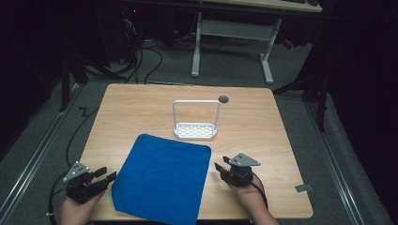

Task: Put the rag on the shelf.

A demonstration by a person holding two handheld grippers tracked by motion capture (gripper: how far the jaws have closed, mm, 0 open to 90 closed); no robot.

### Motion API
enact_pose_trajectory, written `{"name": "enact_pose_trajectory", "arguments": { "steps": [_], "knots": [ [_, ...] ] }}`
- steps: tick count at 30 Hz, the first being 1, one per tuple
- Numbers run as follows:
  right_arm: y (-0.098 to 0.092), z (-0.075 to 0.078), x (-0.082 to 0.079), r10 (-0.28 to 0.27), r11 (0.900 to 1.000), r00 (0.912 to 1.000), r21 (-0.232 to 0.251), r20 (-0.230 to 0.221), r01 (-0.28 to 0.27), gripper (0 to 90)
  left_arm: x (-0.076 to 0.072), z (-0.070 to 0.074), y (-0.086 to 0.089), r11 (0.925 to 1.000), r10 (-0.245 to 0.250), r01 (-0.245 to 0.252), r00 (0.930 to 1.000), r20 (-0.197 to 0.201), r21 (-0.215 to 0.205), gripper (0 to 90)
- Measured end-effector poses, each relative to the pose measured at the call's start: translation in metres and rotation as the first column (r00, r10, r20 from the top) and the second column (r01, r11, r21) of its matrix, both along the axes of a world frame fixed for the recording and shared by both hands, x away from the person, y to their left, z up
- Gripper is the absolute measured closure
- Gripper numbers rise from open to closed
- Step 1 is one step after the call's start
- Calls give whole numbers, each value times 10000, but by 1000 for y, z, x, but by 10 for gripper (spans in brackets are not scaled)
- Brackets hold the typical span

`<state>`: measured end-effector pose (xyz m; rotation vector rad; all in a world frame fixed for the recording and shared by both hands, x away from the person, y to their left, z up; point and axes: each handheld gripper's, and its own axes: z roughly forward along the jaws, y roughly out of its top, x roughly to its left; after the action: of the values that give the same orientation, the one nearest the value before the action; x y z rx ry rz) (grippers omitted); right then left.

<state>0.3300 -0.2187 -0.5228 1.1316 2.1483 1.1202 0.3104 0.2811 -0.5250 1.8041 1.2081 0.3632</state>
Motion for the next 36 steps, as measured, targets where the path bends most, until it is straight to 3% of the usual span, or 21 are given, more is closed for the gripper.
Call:
{"name": "enact_pose_trajectory", "arguments": {
  "steps": [8,18,19,23,24,25,26,27,28,30,31,36],
  "knots": [
    [6,3,-8,411,9991,9991,32,108,-412,579,2,2,-10,9996,-132,126,9997,225,261,509],
    [21,6,-11,1096,9935,9940,308,-68,-1093,596,3,-1,-22,9980,-421,420,9991,11,468,509],
    [30,5,-13,1482,9887,9890,219,-28,-1481,618,3,-2,-26,9973,-528,530,9986,-44,505,519],
    [42,3,-16,1944,9809,9806,180,-257,-1939,694,3,-2,-34,9949,-743,744,9972,-47,686,544],
    [47,3,-17,2158,9764,9756,167,-416,-2153,740,3,-2,-37,9938,-830,833,9965,-73,736,551],
    [55,2,-19,2583,9660,9630,127,-773,-2581,819,2,-3,-42,9918,-869,870,9962,-47,941,580],
    [55,2,-19,2583,9660,9630,127,-773,-2581,819,2,-3,-42,9918,-869,870,9962,-47,941,605],
    [62,1,-22,2936,9555,9520,-31,-866,-2949,870,2,-4,-44,9900,-922,925,9957,-74,1061,631],
    [62,1,-22,2936,9555,9520,-31,-866,-2949,870,3,-4,-46,9889,-982,990,9951,-131,1111,631],
    [68,0,-24,3248,9439,9416,-317,-890,-3286,900,3,-6,-49,9848,-1076,1107,9937,-297,1337,731],
    [69,-1,-24,3261,9429,9405,-377,-956,-3308,900,4,-8,-52,9797,-1209,1260,9918,-420,1557,755],
    [71,-5,-23,3342,9377,9352,-589,-1170,-3424,900,4,-8,-55,9749,-1270,1319,9911,-390,1793,796]
  ]
}}
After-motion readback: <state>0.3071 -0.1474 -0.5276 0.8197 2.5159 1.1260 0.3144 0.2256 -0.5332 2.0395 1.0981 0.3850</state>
